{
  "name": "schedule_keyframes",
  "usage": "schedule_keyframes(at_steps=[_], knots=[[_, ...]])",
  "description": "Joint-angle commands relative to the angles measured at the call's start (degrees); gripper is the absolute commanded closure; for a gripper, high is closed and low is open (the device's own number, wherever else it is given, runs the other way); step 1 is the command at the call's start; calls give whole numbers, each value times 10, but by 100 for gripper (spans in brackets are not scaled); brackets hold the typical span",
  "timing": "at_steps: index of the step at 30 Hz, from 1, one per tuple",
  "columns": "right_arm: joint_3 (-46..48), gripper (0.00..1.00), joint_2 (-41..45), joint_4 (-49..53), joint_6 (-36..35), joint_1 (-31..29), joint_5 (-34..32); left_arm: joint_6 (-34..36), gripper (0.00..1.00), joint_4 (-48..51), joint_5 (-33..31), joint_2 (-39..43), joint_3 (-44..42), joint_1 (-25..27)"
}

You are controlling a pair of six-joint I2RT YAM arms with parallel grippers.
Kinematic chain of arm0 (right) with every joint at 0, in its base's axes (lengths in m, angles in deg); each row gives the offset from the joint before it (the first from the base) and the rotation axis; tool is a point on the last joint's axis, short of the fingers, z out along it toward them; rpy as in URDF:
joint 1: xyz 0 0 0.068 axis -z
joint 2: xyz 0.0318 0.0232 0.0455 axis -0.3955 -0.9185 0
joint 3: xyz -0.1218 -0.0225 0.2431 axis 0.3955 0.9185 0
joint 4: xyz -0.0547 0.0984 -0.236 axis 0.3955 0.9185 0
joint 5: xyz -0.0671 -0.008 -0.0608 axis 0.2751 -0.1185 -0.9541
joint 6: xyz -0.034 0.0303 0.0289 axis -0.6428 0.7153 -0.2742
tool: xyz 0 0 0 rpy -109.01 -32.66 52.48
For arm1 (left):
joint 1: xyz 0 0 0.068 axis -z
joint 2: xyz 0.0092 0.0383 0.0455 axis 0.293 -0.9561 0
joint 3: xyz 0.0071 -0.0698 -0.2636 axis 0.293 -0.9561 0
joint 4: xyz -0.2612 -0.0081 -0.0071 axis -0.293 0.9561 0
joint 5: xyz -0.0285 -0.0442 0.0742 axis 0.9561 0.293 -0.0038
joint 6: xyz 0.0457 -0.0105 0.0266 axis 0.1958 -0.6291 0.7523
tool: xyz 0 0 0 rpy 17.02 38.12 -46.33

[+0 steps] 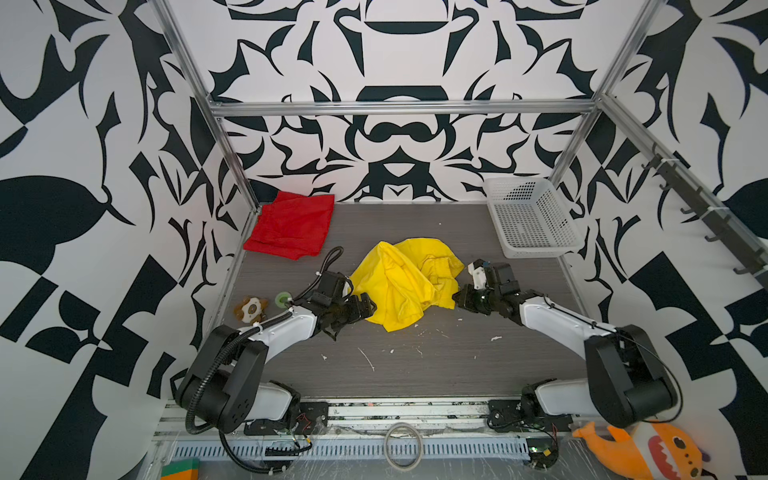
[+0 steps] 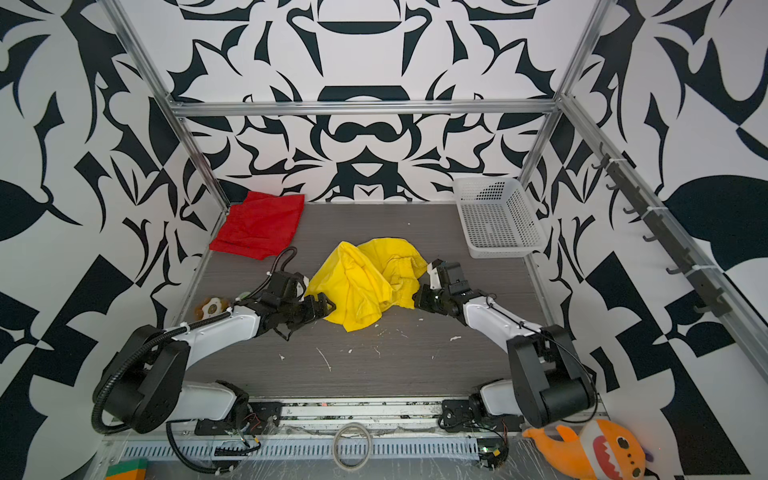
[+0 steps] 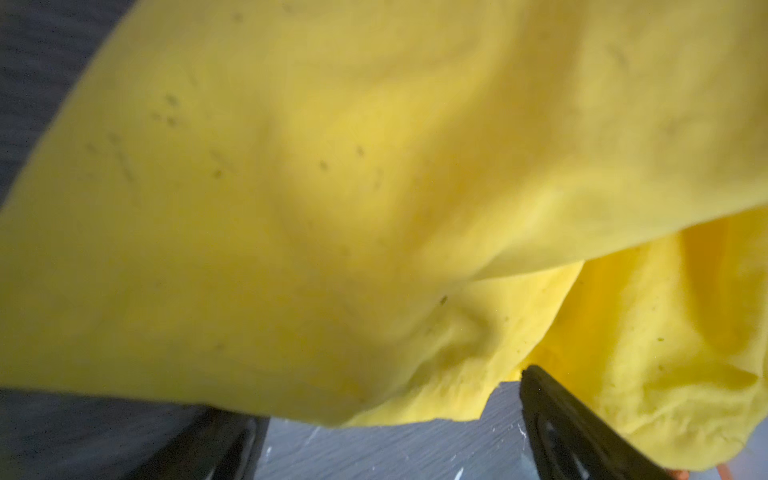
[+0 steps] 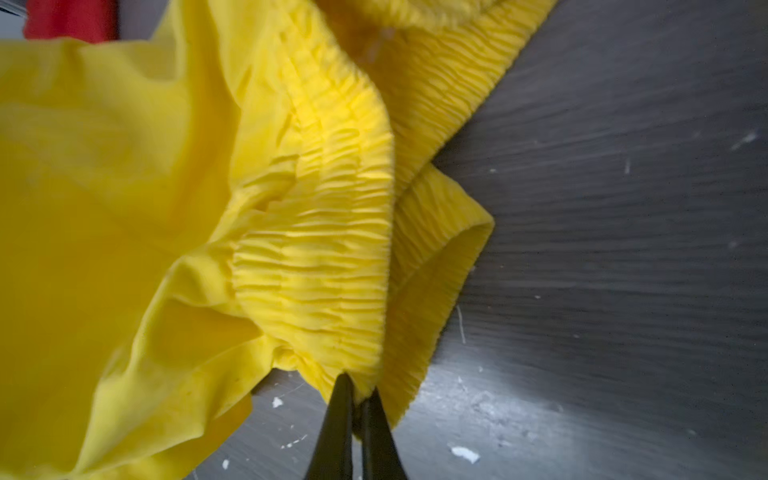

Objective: Fold and stack the shorts
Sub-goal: 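Grasp the yellow shorts with both grippers and lift them to spread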

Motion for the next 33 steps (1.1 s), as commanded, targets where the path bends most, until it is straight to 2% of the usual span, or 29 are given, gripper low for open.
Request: schedule_keyframes(at_steps=[1, 5, 11, 15, 22, 24, 28, 31, 33], knots=[[-55, 100, 76, 25, -22, 0, 20, 10, 4, 8, -17, 45, 2, 21], [-117, 100, 127, 71, -31, 0, 35, 54, 6, 41, -34, 100, 26, 32], [-215, 100, 147, 95, -24, -2, 72, 145, 6, 80, -60, 151, 61, 58], [-313, 100, 130, 122, -35, -3, 87, 162, 6, 94, -85, 179, 73, 57], [-463, 100, 78, 165, -51, -15, 88, 212, 6, 104, -82, 204, 122, 57], [-483, 100, 67, 170, -51, -28, 77, 223, 6, 104, -78, 208, 141, 58], [-494, 100, 50, 185, -18, -58, 11, 258, 7, 102, -40, 207, 173, 64], [-483, 100, 41, 168, 1, -88, -14, 327, 7, 90, -45, 198, 190, 104], [-480, 100, 33, 164, 8, -107, -34, 387, 7, 71, -66, 187, 194, 149]])
